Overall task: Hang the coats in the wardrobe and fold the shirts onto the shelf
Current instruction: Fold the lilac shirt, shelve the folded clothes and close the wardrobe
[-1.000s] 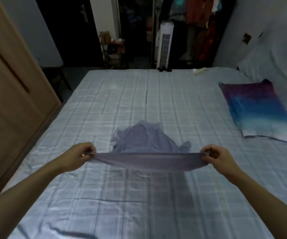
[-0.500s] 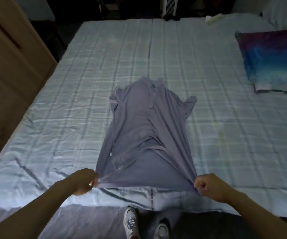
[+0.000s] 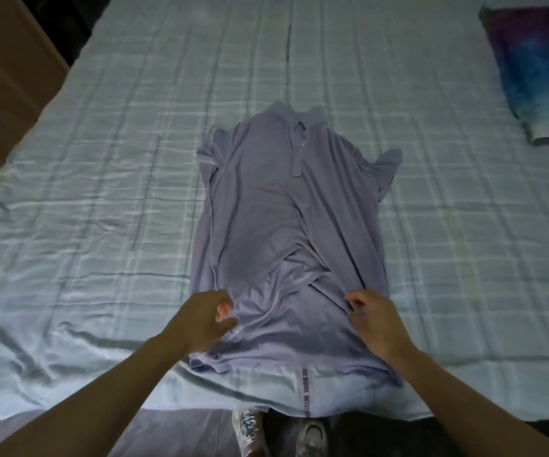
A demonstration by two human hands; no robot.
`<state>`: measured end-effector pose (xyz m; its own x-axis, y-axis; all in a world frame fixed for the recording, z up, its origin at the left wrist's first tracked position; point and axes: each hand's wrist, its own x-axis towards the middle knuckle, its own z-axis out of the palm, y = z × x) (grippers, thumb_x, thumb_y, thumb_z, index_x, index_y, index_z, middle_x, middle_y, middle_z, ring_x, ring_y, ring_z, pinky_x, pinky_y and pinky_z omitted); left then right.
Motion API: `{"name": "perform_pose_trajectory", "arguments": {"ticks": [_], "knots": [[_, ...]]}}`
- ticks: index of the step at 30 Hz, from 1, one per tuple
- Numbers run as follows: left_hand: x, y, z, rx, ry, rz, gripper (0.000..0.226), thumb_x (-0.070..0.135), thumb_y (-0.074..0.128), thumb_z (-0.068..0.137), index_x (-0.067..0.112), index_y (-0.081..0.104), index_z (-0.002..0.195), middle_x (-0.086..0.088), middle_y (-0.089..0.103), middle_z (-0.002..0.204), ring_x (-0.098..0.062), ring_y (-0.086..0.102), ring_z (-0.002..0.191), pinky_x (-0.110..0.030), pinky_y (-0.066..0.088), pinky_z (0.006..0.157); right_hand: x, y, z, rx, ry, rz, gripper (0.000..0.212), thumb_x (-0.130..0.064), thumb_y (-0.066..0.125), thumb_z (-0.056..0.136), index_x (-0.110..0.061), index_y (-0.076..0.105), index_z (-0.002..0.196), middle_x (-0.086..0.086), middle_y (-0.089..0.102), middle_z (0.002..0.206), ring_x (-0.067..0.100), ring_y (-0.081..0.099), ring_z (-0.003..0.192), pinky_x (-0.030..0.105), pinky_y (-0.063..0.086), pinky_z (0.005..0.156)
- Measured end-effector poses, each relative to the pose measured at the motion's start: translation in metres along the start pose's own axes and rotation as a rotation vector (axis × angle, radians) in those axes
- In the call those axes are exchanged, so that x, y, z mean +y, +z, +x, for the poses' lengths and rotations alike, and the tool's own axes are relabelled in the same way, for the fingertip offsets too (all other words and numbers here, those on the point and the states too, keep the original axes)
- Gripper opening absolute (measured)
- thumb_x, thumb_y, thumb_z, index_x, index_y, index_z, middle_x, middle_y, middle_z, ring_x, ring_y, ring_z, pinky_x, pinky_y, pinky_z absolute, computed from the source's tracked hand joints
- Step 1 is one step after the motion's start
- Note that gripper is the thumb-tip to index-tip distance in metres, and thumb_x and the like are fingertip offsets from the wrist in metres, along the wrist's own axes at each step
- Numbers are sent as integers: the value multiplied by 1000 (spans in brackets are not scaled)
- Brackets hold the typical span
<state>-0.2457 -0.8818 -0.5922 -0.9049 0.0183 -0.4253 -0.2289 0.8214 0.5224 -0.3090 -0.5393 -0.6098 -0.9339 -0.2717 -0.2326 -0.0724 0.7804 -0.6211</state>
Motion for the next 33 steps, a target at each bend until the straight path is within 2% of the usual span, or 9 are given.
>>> {"name": "perform_pose_trajectory", "arguments": {"ticks": [5,8,10,12,15,19,26,30,33], "knots": [[-9,55,15,-78,116,157,45,47,74,76,25,57,110,7,54,110,-16,57,99,-31,48,81,-5,36,41,-57,-125,-177,54,-9,63,87,-14,49,139,8,51,137,27,47,124,37,38,105],[-19,68,17,-4,235,331,36,47,71,77,25,57,101,6,53,104,-18,57,93,-30,47,72,-5,51,63,-131,-170,-480,77,-25,61,88,-26,21,154,-3,29,156,26,24,143,39,21,114],[-24,70,17,49,335,265,18,30,71,78,19,64,90,0,60,93,-24,63,83,-32,50,65,-2,54,76,-162,-169,-559,86,-31,65,84,-30,15,154,-6,28,155,26,22,142,42,19,114],[-30,68,16,91,413,216,10,15,73,75,16,67,83,-2,63,83,-27,64,72,-30,49,58,-1,54,85,-134,-157,-538,77,-30,69,80,-29,33,149,-3,45,142,28,34,131,43,23,109],[-37,57,17,68,431,136,12,9,71,78,17,66,86,2,60,84,-21,60,74,-29,48,59,-1,54,86,-13,-213,-525,29,-23,69,80,-21,69,109,2,68,103,31,51,108,41,27,96],[-50,41,17,15,471,107,20,2,64,72,18,67,83,11,50,81,-5,47,70,-24,44,61,1,52,67,42,-333,-490,15,-12,80,68,-15,73,81,6,67,82,34,60,92,49,37,88],[-75,31,-12,-122,393,154,22,0,63,75,20,68,83,9,53,87,-2,51,74,-19,44,66,3,48,5,-102,-438,-345,13,2,71,78,-4,63,86,11,64,81,29,59,59,37,52,56],[-85,35,-25,-103,329,166,23,-2,62,74,21,61,80,10,48,85,-6,49,74,-24,44,64,14,61,-27,-273,-314,-457,16,-15,61,91,-14,59,106,2,59,110,22,62,75,36,52,65],[-85,41,-32,44,226,182,26,3,67,70,19,58,88,7,48,91,-15,50,81,-30,48,64,19,64,-36,-135,-143,-445,34,-16,70,82,-18,57,113,4,54,115,24,61,86,38,54,72]]}}
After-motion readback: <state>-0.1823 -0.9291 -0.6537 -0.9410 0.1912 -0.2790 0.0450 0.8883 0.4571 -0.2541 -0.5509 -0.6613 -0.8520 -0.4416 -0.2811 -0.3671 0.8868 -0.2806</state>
